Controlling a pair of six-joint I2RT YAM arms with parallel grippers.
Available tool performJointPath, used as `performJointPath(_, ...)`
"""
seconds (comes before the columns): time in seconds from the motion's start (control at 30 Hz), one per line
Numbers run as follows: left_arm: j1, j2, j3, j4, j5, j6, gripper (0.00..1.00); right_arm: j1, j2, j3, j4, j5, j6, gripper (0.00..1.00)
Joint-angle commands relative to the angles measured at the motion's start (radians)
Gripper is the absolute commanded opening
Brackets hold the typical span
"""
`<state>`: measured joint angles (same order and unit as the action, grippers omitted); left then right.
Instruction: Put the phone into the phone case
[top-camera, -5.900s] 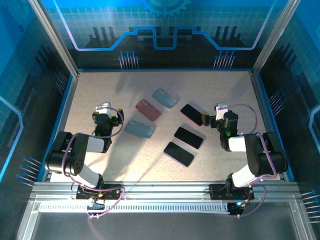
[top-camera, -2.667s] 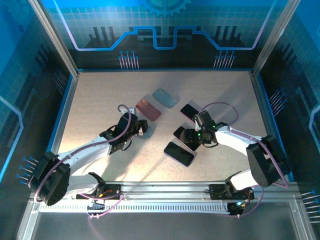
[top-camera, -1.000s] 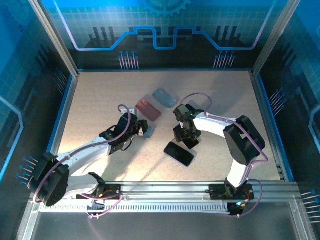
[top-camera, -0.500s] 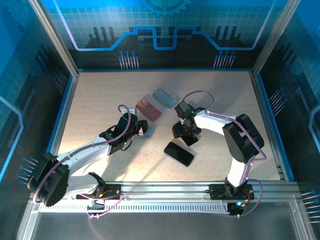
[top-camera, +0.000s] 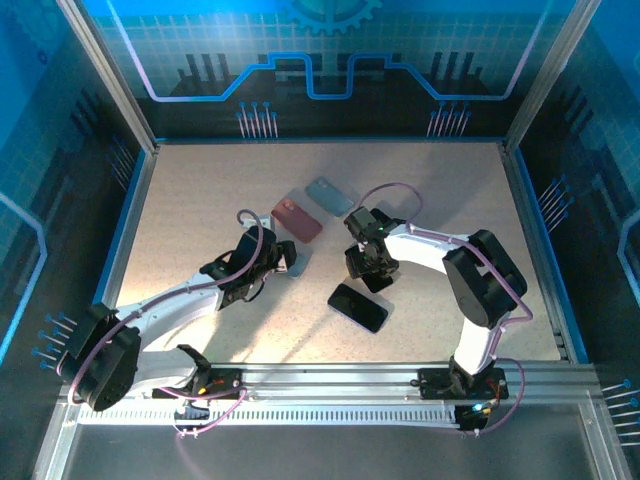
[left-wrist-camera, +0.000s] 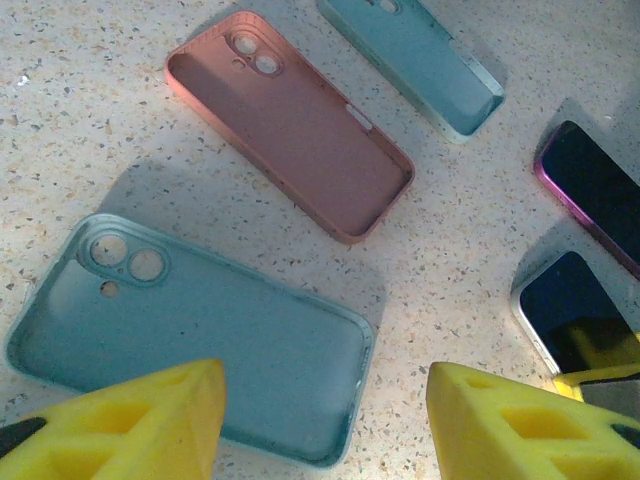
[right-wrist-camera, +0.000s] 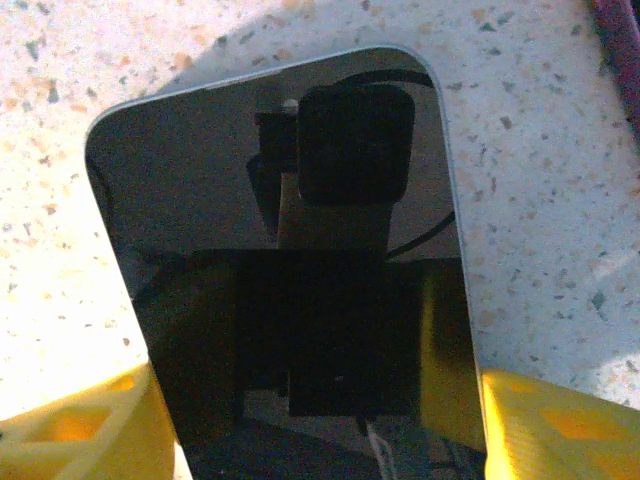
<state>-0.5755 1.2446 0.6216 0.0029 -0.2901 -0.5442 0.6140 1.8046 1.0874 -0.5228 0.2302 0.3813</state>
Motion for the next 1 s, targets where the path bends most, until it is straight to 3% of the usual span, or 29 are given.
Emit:
performJointPath(0.0, -0.015, 0.015, 0.033, -0.033, 0.011, 0.008, 0.56, 0.004, 0.023, -0.030, 0.019, 0.035, -0.004, 0.63)
performJointPath(0.13, -0.028, 0.035, 0.043, -0.032, 0.031, 0.013, 0.56, 0.003, -0.008, -0.034, 0.033, -0.001, -0.039, 0.57)
performJointPath(0.4, -0.038, 0.094, 0.084, 0.009, 0.115, -0.005, 0.57, 0.003, -0.094, -0.005, -0.009, -0.087, -0.107, 0.56)
performJointPath(0.67, -0.046, 0.194, 0.138, 0.069, 0.197, -0.050, 0.73, 0.003, -0.149, 0.007, -0.034, -0.149, -0.126, 0.57)
performJointPath(0.97, -0.049, 0.302, 0.195, 0.133, 0.295, -0.090, 0.71, 0.003, -0.165, 0.020, -0.040, -0.196, -0.124, 0.57)
